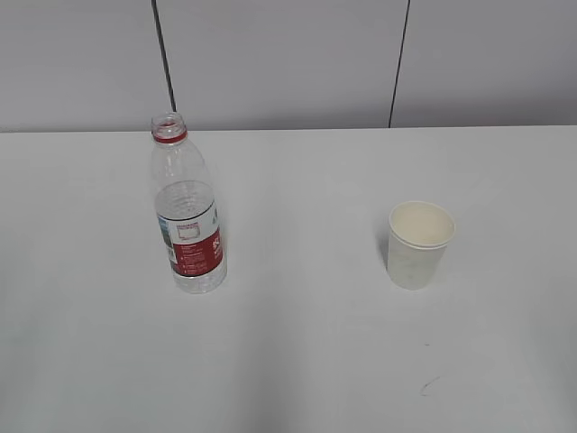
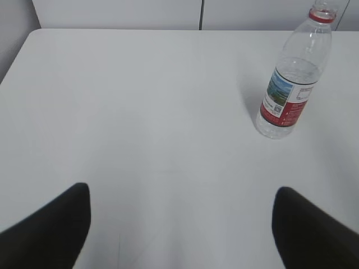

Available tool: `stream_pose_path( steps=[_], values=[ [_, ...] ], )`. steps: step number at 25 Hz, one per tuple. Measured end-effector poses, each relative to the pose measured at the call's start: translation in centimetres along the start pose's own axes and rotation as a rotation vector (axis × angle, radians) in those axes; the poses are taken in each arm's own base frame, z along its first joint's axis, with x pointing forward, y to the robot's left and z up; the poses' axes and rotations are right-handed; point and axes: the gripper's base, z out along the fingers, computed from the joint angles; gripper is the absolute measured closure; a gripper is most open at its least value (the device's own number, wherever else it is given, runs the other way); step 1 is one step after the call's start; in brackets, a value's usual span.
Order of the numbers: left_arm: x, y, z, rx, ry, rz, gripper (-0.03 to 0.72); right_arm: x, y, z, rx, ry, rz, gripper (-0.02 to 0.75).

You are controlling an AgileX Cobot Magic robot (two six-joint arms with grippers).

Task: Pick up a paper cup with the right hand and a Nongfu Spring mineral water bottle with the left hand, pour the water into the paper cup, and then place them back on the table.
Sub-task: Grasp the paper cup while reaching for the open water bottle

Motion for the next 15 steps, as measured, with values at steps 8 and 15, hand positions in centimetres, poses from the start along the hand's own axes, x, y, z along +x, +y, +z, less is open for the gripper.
stream_pose_path(
  steps=[8, 15],
  values=[
    [0.0, 0.0, 0.0, 0.0, 0.0, 0.0, 0.098, -2.0, 0.1, -0.2, -0.006, -0.222, 0.0, 0.157],
    [0.0, 0.0, 0.0, 0.0, 0.0, 0.0, 0.098, -5.1, 0.2, 1.9, -0.011, -0.3, -0.004, 0.157]
  ],
)
